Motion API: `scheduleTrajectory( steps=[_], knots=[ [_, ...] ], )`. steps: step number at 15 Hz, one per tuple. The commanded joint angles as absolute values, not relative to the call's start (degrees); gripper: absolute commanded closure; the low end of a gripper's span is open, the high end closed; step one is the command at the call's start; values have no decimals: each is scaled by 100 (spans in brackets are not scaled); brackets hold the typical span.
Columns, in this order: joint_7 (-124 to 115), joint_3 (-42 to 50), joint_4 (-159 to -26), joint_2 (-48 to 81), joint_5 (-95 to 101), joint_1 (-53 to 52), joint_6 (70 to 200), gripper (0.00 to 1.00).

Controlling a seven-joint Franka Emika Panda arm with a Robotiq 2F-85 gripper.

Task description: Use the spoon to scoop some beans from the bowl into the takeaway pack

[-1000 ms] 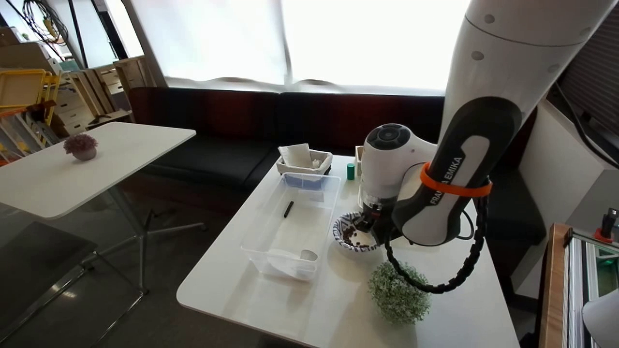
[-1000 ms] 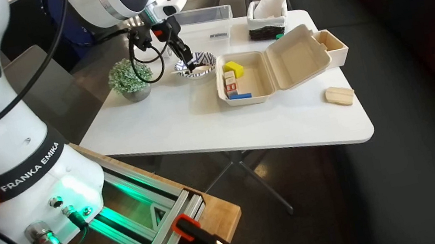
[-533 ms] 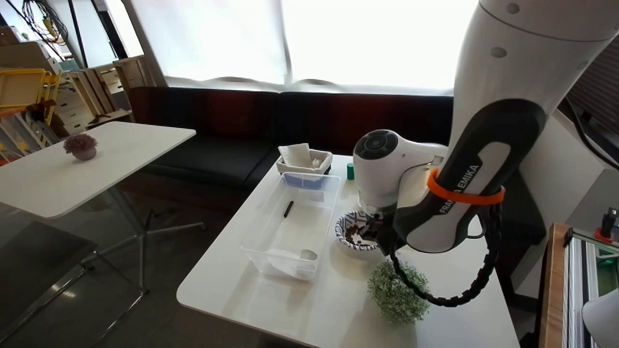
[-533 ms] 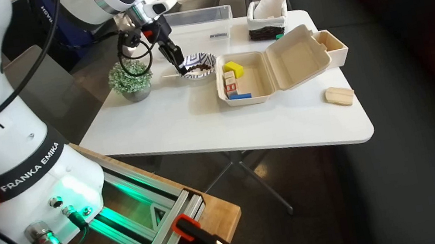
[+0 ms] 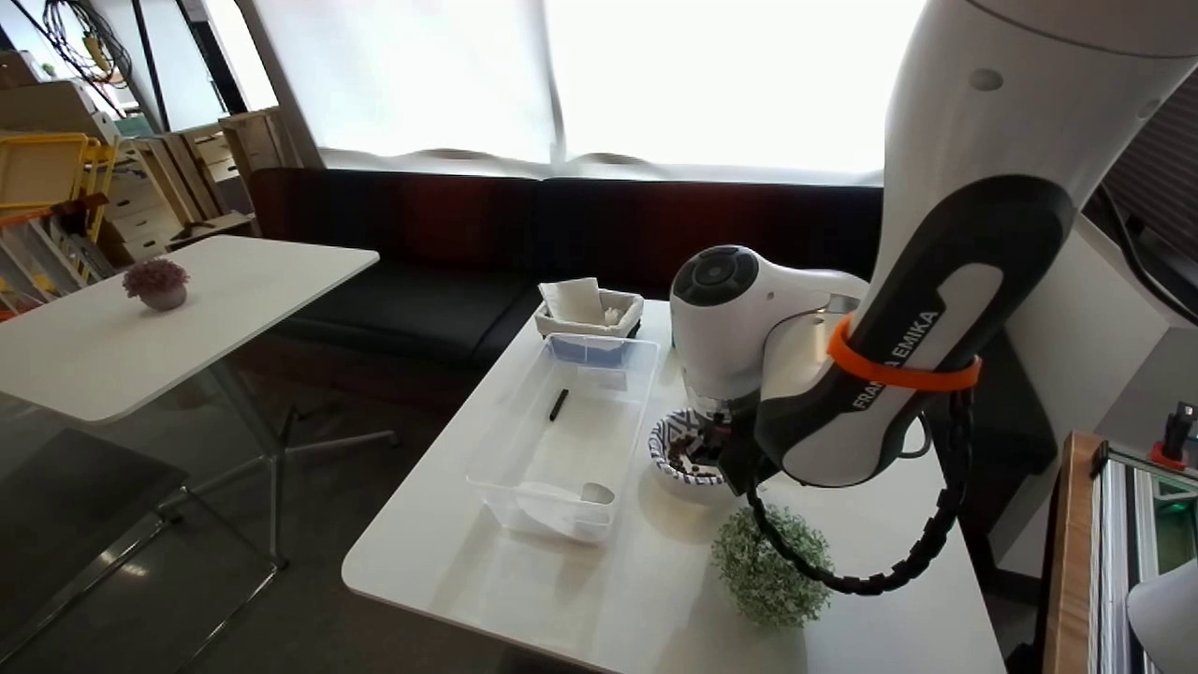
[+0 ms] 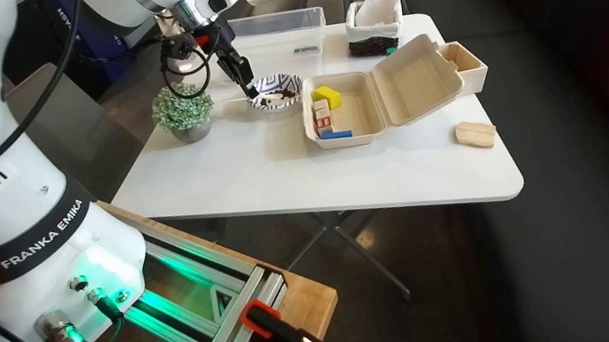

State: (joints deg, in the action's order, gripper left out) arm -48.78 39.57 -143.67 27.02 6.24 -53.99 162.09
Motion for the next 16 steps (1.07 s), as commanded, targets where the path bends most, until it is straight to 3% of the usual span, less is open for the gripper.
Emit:
scheduleTrajectory(
  steps=[1, 9, 16],
  knots=[
    [-5009, 3849, -14265, 2739, 862, -5209, 16184, 97],
    [-4887, 3552, -13703, 2742, 1369, -4725, 15200, 97],
    [-4646, 2274, -13006, 2842, 2001, -3493, 14178, 97]
  ],
)
